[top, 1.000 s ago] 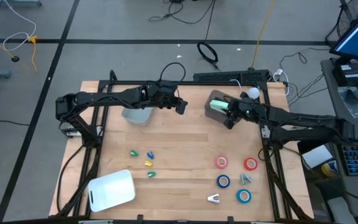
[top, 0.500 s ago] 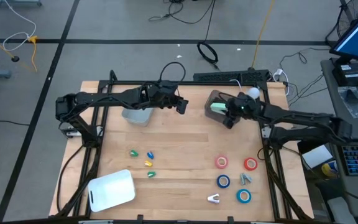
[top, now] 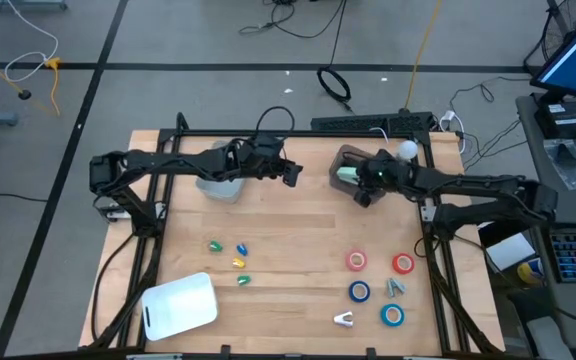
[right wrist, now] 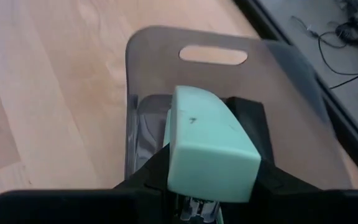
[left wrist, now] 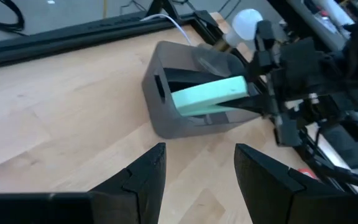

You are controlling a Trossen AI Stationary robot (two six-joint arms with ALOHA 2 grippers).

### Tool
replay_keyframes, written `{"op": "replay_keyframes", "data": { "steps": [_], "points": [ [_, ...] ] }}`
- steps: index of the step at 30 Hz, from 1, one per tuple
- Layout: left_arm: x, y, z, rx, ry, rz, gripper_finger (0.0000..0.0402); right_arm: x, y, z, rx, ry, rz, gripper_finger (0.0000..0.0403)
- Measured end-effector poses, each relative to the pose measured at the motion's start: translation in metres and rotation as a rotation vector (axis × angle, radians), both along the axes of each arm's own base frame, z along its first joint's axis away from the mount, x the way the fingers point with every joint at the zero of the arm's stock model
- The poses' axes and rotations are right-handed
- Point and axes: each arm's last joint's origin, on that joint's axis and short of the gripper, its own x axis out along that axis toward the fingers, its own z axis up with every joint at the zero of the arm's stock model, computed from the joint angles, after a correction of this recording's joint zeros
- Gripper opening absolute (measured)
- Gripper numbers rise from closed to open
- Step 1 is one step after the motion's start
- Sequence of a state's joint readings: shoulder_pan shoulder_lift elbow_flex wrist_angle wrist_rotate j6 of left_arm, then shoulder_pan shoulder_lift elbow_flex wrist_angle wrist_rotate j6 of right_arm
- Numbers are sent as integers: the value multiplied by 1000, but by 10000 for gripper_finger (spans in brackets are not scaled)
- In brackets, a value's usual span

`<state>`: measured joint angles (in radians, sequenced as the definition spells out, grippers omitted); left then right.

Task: Pick and place Stapler, Stapler remover, tape
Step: Put the big light green stapler into the black bin

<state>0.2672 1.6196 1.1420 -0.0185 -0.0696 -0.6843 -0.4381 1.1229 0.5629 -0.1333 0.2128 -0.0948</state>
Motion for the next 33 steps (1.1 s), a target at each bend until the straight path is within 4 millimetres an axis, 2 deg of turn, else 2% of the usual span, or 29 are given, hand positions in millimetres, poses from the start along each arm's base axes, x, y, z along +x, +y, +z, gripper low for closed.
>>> {"op": "replay_keyframes", "data": {
  "steps": [8,20,33],
  "points": [
    [-2,-2,-11,-18,-11,-19,189,3,-2,-8,2,45,-17,105],
    [-2,-3,-11,-12,-8,-27,189,0,-1,-11,17,85,-15,133],
    [-2,-4,-11,-5,-4,-53,189,-2,0,-13,23,128,0,138]
  ]
}}
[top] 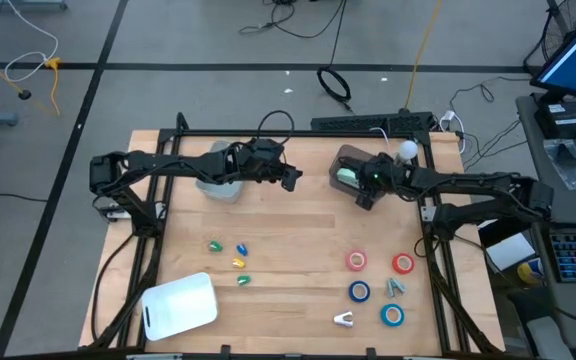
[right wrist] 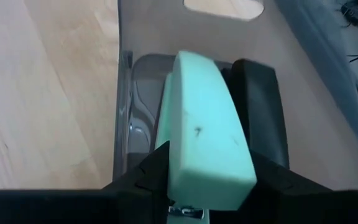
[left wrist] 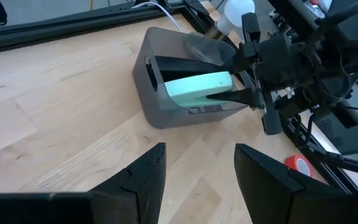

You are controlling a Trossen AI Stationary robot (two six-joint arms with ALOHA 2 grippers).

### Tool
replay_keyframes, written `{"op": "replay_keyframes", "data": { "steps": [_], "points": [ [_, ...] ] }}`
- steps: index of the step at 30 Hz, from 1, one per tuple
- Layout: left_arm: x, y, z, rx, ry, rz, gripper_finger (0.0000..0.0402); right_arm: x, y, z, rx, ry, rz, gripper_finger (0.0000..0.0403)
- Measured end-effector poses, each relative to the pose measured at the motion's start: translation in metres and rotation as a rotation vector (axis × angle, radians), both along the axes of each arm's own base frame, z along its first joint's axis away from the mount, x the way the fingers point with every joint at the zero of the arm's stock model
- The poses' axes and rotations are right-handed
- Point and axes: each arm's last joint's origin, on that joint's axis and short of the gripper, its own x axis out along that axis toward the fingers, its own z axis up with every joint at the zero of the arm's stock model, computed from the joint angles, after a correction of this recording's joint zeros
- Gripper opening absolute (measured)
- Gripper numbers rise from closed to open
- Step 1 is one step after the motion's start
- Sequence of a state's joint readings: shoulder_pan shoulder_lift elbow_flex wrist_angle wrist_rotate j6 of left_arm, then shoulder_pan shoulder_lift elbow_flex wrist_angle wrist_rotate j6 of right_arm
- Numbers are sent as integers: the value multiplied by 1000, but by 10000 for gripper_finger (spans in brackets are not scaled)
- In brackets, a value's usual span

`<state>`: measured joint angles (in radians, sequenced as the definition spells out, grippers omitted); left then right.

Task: Pick and place Stapler, Stapler remover, tape
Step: Put the big light green stapler into the black bin, then put the small blue stapler into the black bin

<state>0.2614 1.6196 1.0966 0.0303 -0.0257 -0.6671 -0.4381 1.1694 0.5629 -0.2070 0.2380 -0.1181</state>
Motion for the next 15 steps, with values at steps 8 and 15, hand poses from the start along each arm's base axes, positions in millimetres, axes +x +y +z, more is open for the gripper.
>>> {"op": "replay_keyframes", "data": {
  "steps": [8,15],
  "points": [
    [0,0,0,3,1,-2,189,-2,1,-2,10,36,12,165],
    [0,0,0,3,1,-4,189,-3,1,0,-10,41,32,183]
  ]
}}
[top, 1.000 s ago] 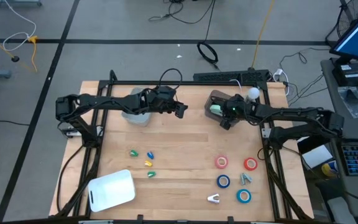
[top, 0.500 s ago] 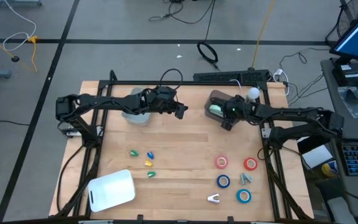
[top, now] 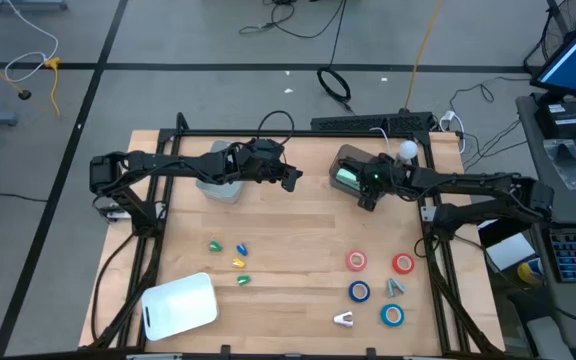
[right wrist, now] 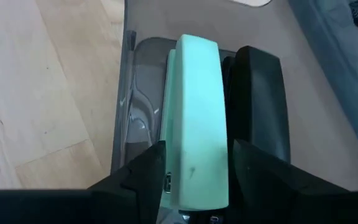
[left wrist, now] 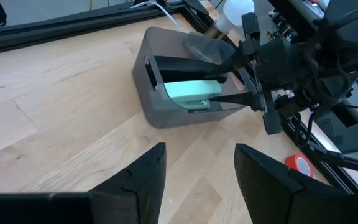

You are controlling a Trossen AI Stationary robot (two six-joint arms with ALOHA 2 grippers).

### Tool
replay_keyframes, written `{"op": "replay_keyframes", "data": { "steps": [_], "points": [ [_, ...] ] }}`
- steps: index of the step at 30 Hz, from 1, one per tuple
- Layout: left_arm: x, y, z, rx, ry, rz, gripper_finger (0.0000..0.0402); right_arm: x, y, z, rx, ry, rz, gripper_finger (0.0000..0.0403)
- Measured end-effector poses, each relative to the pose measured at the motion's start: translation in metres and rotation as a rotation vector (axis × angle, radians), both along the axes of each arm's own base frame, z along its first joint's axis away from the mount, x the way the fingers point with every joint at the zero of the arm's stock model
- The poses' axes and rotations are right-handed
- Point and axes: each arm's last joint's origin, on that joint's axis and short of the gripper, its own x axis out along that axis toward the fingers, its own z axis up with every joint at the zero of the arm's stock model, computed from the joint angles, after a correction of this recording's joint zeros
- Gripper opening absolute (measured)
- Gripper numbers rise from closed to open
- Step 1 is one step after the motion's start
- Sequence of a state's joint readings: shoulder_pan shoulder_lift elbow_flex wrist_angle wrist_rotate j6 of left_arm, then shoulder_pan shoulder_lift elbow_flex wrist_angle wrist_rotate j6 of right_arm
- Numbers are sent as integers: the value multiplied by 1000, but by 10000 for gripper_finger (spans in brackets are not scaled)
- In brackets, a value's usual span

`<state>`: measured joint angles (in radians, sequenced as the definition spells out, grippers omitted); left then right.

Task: Pick and place Stapler, Stapler remover, tape
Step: Put the small blue stapler into the black bin

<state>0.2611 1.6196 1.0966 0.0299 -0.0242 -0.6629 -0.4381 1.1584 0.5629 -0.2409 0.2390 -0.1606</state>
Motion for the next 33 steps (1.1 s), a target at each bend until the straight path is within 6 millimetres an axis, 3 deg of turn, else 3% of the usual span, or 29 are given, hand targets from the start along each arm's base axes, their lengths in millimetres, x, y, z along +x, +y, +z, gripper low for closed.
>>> {"op": "replay_keyframes", "data": {
  "steps": [6,11,17,25,33],
  "points": [
    [0,-2,0,-5,-1,-59,189,-9,5,21,-15,-130,-38,171],
    [4,-16,0,-24,-5,-139,189,-31,16,47,45,-323,-126,156],
    [6,-37,-3,-25,29,-197,189,-59,34,73,142,-557,-84,143],
    [-7,-76,-24,-109,309,-246,189,-87,54,90,180,-731,17,134],
    [-34,-109,-40,-178,627,-265,189,-104,65,89,209,-747,48,132]
  ]
}}
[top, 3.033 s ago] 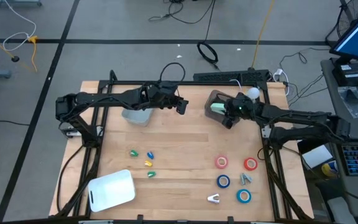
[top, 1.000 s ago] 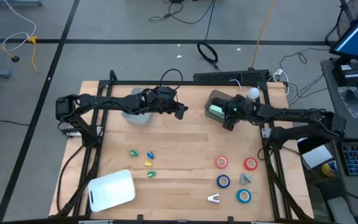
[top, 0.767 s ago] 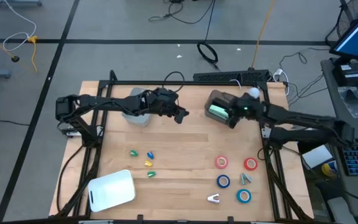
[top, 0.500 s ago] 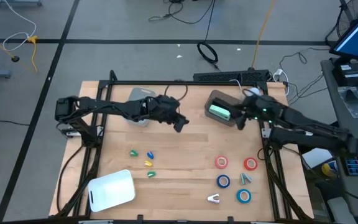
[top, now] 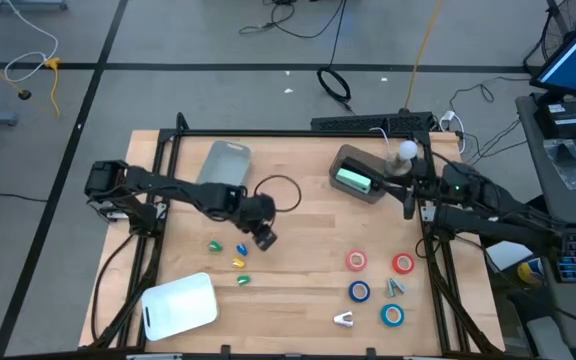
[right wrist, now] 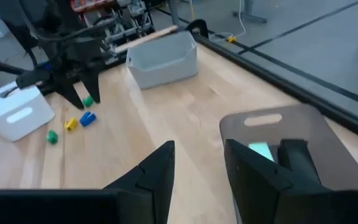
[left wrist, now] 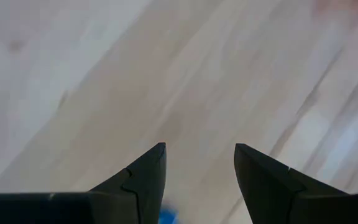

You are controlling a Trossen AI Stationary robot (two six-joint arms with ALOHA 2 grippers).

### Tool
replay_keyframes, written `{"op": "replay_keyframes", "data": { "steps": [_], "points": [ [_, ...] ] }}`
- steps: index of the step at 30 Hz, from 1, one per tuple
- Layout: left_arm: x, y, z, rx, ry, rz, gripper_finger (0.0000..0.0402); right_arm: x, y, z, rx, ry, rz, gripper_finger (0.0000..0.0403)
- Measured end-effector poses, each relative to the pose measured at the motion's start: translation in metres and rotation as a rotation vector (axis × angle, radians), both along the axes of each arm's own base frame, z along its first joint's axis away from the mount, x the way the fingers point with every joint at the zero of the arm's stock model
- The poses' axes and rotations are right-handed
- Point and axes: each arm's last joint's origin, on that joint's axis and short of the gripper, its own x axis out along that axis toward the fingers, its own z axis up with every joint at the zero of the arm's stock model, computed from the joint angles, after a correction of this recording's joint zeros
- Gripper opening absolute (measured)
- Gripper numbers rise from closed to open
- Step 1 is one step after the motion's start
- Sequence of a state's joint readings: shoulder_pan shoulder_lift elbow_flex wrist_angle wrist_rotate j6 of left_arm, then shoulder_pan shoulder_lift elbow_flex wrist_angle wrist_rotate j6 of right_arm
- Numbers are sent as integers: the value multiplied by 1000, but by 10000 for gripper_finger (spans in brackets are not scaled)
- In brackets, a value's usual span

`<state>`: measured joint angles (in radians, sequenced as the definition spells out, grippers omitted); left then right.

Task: Pick and place Stapler, Stapler remover, tape
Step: Put the small blue stapler into the black bin

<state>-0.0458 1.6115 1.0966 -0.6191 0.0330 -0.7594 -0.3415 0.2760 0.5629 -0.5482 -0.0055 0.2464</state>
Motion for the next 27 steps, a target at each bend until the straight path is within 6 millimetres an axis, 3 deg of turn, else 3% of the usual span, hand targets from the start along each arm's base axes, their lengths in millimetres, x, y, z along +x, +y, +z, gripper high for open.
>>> {"op": "replay_keyframes", "data": {
  "steps": [12,17,27],
  "points": [
    [-32,-15,-6,-42,309,-156,189,-5,3,-34,25,-92,-6,130],
    [-36,-20,-6,-46,340,-245,189,-4,2,-39,47,-203,-12,130],
    [-37,-19,-6,35,337,-301,189,2,1,-51,51,-258,7,130]
  ]
}}
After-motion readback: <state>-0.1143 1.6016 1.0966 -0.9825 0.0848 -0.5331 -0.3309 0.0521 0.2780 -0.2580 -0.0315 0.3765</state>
